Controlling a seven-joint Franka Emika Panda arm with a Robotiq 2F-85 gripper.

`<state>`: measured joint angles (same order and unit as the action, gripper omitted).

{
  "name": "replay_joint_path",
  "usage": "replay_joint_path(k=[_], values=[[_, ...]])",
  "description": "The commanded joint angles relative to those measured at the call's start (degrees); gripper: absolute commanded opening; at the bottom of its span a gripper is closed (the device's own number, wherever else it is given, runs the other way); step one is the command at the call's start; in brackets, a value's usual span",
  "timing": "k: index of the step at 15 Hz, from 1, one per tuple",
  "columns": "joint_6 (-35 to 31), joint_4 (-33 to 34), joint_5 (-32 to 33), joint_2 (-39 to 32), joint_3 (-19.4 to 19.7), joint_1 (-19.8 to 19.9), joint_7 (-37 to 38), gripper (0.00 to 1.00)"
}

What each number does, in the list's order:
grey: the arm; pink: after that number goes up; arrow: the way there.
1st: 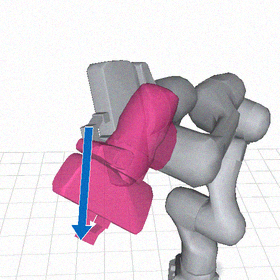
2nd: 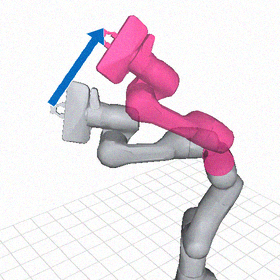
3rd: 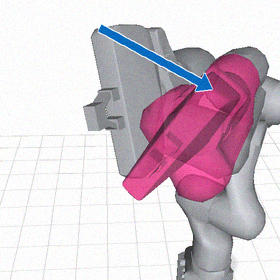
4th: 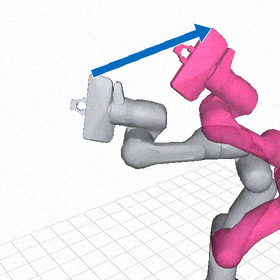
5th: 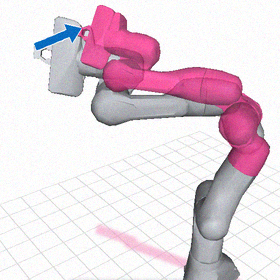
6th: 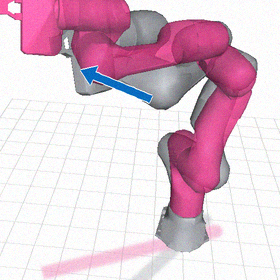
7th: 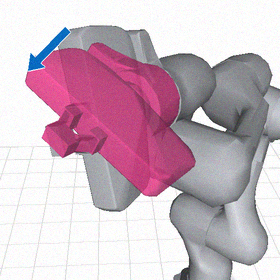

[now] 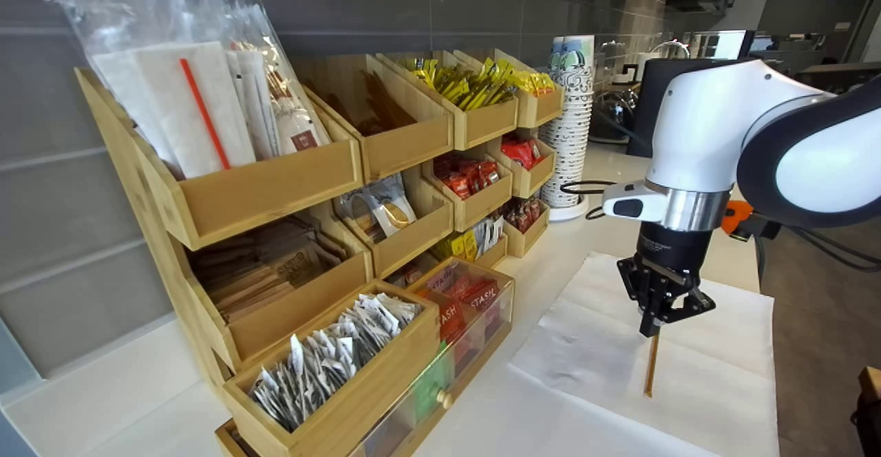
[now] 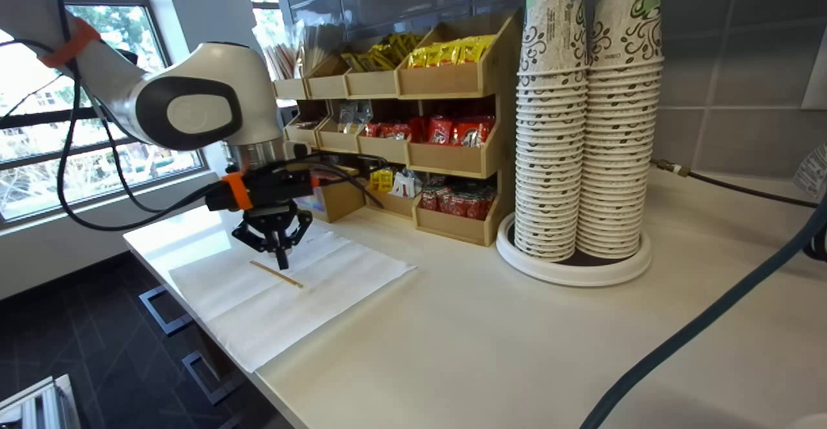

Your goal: Press on the brown object

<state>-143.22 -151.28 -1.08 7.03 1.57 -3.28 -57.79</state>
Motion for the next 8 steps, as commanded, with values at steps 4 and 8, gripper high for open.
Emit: replay_joint_path(k=[4,8], values=[[5.37,-0.59,-3.22,2.74,0.66,0.73,11.05,0.0],[3.96,-0.35,-7.73,1.78,1.36,0.57,14.02,0.0]])
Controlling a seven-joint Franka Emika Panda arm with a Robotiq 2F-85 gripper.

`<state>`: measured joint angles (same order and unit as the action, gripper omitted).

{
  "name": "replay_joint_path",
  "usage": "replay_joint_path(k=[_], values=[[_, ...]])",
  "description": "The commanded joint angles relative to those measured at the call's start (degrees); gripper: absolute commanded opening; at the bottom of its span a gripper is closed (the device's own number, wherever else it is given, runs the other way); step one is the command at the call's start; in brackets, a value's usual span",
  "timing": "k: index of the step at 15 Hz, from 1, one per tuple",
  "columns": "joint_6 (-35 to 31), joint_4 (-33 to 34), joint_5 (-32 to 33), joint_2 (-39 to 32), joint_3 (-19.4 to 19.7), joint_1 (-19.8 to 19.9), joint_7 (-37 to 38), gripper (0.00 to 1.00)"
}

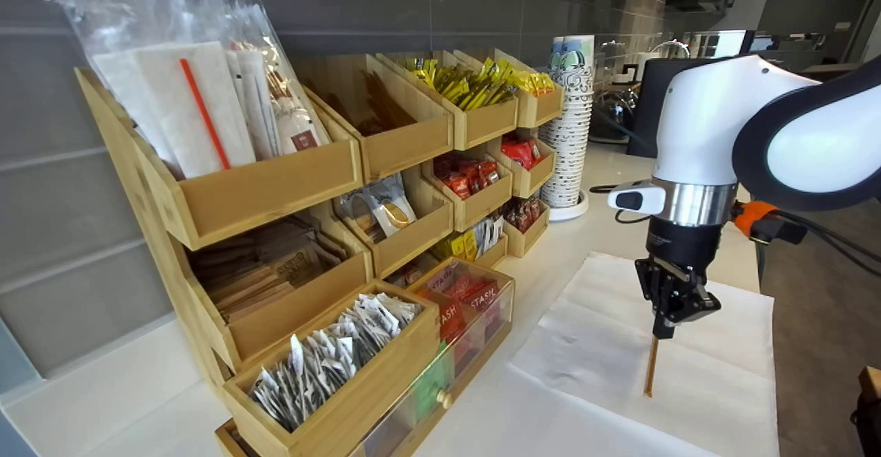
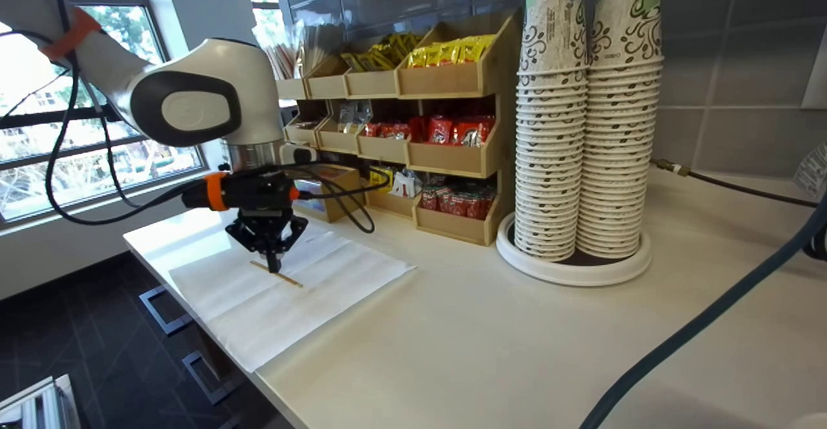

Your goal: Press on the brown object

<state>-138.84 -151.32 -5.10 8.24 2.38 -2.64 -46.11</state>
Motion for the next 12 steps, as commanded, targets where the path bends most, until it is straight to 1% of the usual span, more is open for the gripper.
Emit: replay_joint_path(k=[1,3,7,12], values=[[-0.91,-0.24,-4.58,0.43,0.66,0.02,3.42,0.0],[-1.19,-0.14,-5.26,0.23,0.78,0.23,5.61,0.0],[-1.34,-0.02,-4.44,-0.21,0.85,0.63,11.34,0.0],[-1.93,0.17,-4.17,-1.32,0.65,0.49,16.8,0.0]])
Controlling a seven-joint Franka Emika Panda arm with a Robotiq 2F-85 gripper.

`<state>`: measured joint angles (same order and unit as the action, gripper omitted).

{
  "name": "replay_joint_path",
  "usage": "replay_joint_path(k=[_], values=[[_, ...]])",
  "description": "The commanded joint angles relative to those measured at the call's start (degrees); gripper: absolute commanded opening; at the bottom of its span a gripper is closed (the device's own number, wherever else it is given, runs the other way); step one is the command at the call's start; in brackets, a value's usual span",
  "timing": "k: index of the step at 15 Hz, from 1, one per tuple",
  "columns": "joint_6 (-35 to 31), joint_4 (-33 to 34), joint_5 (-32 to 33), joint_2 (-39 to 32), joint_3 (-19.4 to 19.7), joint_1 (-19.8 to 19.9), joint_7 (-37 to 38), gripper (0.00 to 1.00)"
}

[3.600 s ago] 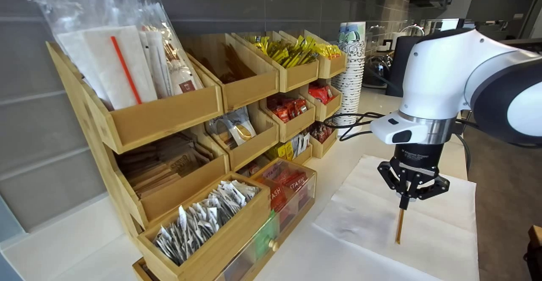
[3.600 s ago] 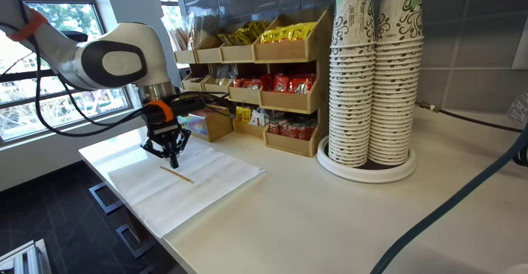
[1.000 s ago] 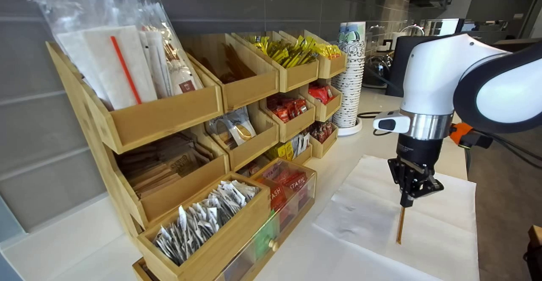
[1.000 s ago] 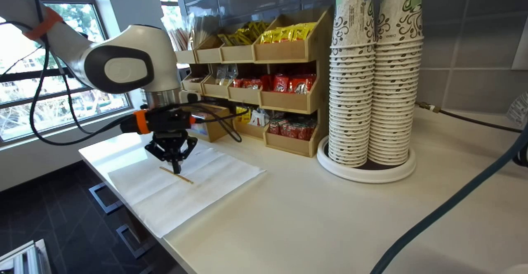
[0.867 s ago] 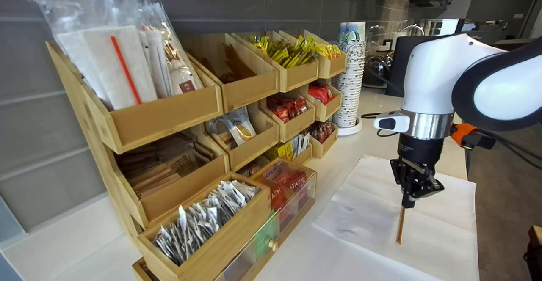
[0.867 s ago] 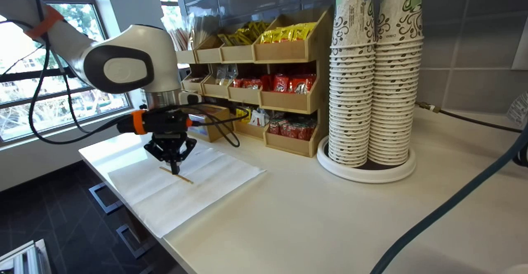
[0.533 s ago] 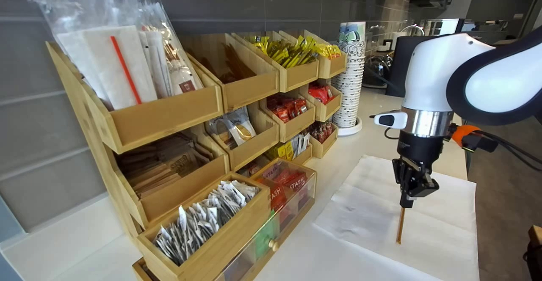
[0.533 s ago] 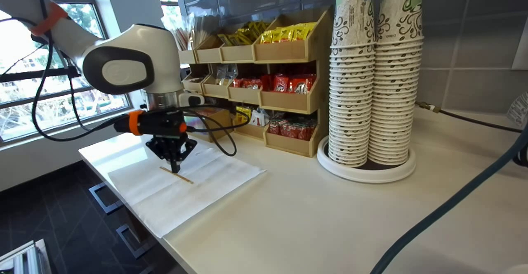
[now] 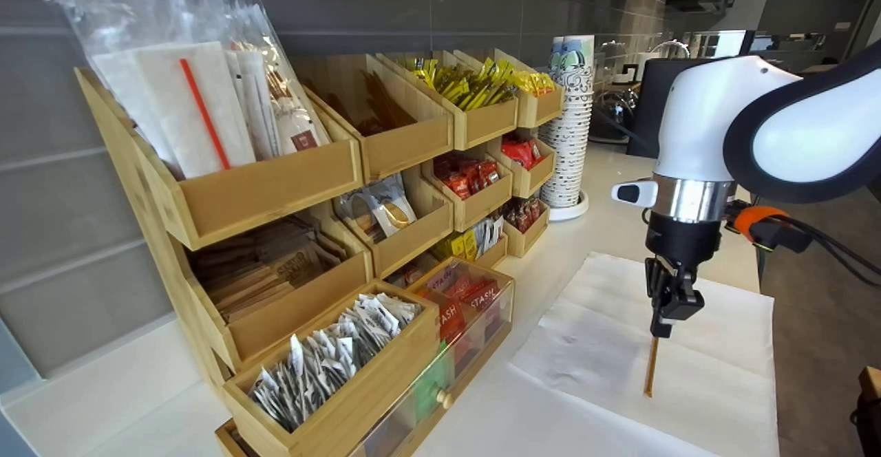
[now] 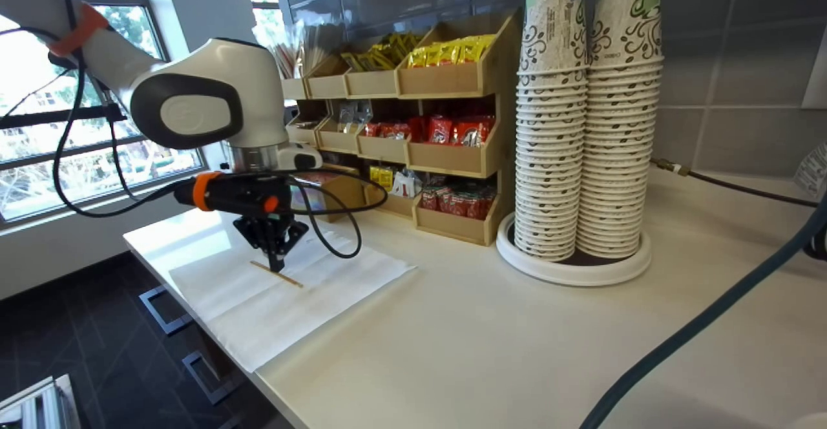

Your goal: Press on the brown object

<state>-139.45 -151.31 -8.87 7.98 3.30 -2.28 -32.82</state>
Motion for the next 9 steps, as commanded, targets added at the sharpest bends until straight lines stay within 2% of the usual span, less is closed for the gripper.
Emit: replay_joint_path(k=[1,9], values=[[-1.45,0.16,-0.38,-1.3,-0.24,0.16,4.34,0.0],[-5.17,0.07,0.2,-2.66,-0.58,0.36,9.87,0.0]])
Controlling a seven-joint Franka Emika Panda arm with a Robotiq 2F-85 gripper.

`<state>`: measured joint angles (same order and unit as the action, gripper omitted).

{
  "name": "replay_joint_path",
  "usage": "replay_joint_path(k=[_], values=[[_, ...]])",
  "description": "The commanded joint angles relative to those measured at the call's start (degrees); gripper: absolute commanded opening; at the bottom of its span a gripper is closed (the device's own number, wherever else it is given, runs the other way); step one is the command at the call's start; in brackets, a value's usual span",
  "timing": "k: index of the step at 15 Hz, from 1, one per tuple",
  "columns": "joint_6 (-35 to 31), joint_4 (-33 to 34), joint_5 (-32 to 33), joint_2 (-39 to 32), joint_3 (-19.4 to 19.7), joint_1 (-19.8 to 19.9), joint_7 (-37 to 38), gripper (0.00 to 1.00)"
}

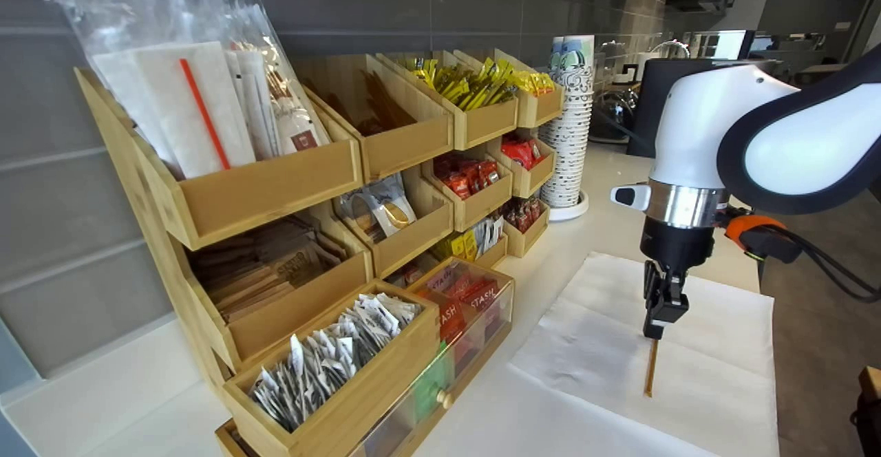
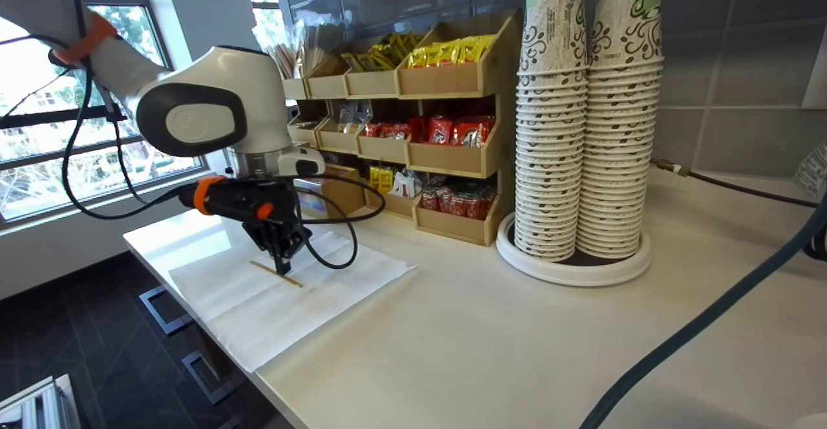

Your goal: Press on the brown object

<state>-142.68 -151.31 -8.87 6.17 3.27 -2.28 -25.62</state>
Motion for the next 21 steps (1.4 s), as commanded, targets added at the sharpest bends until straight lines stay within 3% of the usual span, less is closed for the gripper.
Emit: replay_joint_path(k=[1,21], values=[[-2.05,0.14,0.42,-1.07,-0.57,0.4,3.14,0.0],[0.6,-0.89,2.07,1.27,0.06,2.46,6.28,0.0]])
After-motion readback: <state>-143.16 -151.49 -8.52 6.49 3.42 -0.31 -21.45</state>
